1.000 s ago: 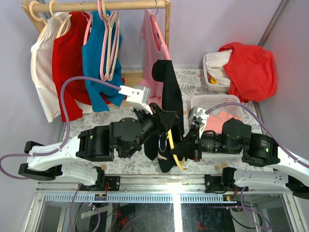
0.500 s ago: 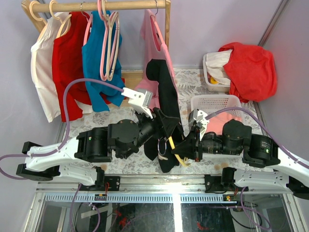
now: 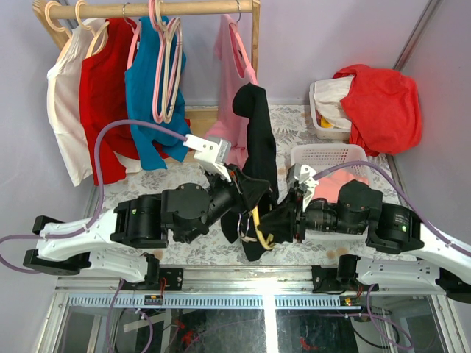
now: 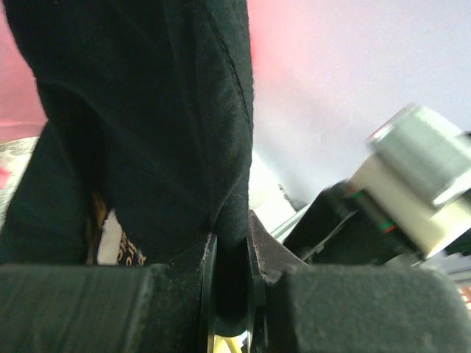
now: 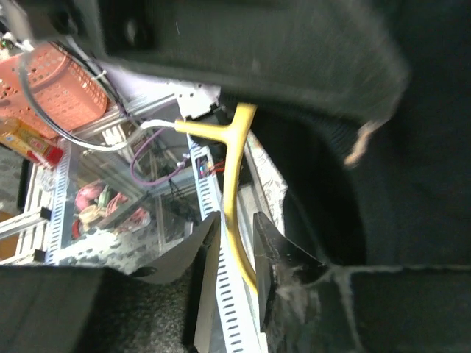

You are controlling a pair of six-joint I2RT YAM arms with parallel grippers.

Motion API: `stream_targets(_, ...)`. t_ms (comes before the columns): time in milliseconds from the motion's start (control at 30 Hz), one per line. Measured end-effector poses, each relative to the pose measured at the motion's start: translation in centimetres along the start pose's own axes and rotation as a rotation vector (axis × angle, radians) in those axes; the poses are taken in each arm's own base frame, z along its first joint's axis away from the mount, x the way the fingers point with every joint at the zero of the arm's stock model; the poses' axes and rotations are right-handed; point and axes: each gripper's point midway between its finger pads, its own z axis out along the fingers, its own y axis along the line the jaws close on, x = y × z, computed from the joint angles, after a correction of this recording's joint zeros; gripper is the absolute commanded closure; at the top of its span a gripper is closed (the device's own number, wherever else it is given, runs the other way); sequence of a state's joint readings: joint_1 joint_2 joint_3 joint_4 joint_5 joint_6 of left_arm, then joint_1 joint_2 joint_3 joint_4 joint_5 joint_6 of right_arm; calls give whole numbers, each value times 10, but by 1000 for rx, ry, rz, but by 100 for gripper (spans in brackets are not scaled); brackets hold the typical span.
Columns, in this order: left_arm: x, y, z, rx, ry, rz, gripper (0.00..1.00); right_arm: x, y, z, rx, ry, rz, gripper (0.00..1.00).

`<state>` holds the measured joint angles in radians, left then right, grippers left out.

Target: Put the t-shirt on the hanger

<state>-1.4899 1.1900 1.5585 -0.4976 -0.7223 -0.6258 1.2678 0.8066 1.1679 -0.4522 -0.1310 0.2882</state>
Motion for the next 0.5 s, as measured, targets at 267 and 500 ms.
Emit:
stream_targets(267, 9, 18, -10, -36, 51, 111, 100, -30, -1, -29, 37, -153, 24, 55)
stream_targets(500, -14, 21, -21, -30, -1, 117, 100, -29, -22, -38, 153, -199, 81, 54)
